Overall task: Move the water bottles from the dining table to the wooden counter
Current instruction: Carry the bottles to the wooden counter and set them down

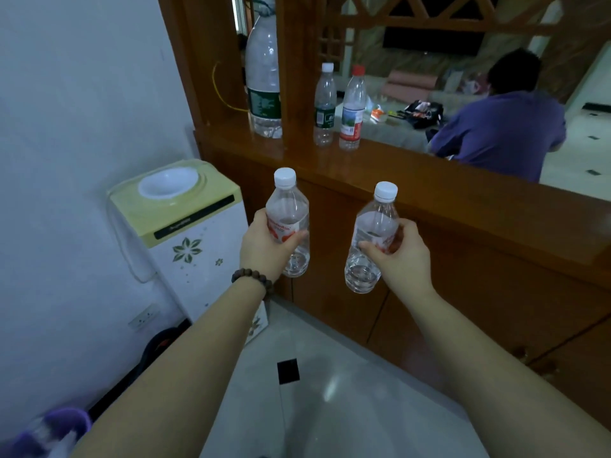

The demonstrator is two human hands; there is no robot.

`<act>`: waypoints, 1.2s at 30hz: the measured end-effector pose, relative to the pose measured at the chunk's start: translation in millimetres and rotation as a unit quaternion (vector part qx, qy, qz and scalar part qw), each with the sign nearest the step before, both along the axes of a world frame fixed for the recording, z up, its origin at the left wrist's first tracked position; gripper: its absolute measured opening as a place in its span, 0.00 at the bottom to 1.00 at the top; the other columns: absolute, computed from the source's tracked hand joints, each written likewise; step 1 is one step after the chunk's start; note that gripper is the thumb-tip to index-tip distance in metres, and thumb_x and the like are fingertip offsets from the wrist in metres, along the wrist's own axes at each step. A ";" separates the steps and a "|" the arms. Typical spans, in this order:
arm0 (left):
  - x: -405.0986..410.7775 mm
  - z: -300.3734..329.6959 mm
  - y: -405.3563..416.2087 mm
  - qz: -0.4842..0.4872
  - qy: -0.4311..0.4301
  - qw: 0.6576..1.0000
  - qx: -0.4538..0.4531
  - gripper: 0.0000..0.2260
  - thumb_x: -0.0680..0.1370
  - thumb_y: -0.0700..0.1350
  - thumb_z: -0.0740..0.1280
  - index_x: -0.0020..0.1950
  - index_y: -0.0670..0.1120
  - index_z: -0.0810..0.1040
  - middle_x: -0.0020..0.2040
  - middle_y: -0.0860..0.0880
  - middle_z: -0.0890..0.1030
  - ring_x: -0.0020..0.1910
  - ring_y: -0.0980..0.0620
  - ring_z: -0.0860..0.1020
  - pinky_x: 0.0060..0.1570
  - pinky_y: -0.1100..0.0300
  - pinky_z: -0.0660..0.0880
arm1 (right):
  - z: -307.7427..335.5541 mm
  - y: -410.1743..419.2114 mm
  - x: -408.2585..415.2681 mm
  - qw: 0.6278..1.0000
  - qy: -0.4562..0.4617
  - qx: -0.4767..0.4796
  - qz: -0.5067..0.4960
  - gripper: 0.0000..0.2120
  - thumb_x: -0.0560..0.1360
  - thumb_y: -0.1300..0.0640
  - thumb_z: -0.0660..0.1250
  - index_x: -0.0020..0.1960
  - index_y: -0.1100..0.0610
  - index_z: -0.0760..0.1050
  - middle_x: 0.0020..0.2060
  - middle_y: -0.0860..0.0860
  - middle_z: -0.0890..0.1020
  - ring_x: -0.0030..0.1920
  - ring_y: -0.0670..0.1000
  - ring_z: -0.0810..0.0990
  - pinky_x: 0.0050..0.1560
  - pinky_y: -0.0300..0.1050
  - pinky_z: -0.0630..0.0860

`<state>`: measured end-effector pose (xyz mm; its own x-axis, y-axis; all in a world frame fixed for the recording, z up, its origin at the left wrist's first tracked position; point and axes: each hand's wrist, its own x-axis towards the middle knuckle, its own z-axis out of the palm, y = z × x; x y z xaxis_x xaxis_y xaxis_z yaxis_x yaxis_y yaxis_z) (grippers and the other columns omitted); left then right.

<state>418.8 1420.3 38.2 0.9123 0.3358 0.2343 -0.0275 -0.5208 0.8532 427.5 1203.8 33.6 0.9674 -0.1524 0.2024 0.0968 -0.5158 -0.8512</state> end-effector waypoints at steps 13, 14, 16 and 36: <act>250.0 50.3 47.4 -0.068 -0.077 0.995 0.004 0.29 0.68 0.54 0.76 0.64 0.46 0.69 0.61 0.49 0.77 0.59 0.52 0.76 0.57 0.58 0.74 | 66.9 43.9 206.3 0.995 -0.074 -0.003 -0.071 0.31 0.66 0.48 0.76 0.65 0.54 0.69 0.58 0.50 0.79 0.57 0.49 0.78 0.58 0.45 0.75; 269.2 52.2 50.1 -0.075 -0.075 0.994 0.001 0.30 0.68 0.53 0.76 0.64 0.46 0.69 0.61 0.49 0.77 0.59 0.53 0.76 0.57 0.58 0.74 | 69.5 49.4 223.5 0.994 -0.075 -0.002 -0.076 0.31 0.66 0.48 0.76 0.65 0.54 0.69 0.58 0.50 0.79 0.57 0.49 0.78 0.59 0.46 0.75; 304.3 55.4 54.9 -0.088 -0.072 0.993 -0.002 0.30 0.68 0.53 0.76 0.64 0.46 0.69 0.60 0.50 0.77 0.56 0.55 0.76 0.54 0.60 0.74 | 73.1 59.7 255.5 0.994 -0.078 0.001 -0.081 0.32 0.67 0.48 0.76 0.66 0.55 0.69 0.58 0.50 0.79 0.57 0.49 0.78 0.58 0.45 0.75; 430.1 40.0 57.1 -0.181 -0.033 0.983 0.020 0.28 0.70 0.51 0.75 0.66 0.48 0.70 0.61 0.52 0.77 0.55 0.59 0.73 0.50 0.68 0.68 | 60.3 87.7 384.2 0.998 -0.043 -0.023 -0.034 0.27 0.70 0.52 0.74 0.65 0.54 0.68 0.50 0.42 0.74 0.45 0.37 0.74 0.44 0.29 0.70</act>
<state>848.9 1477.4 78.2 0.9529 -0.0191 0.3027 -0.2714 -0.4991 0.8229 811.7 1291.5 93.9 0.9339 -0.2066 0.2919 0.1312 -0.5613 -0.8172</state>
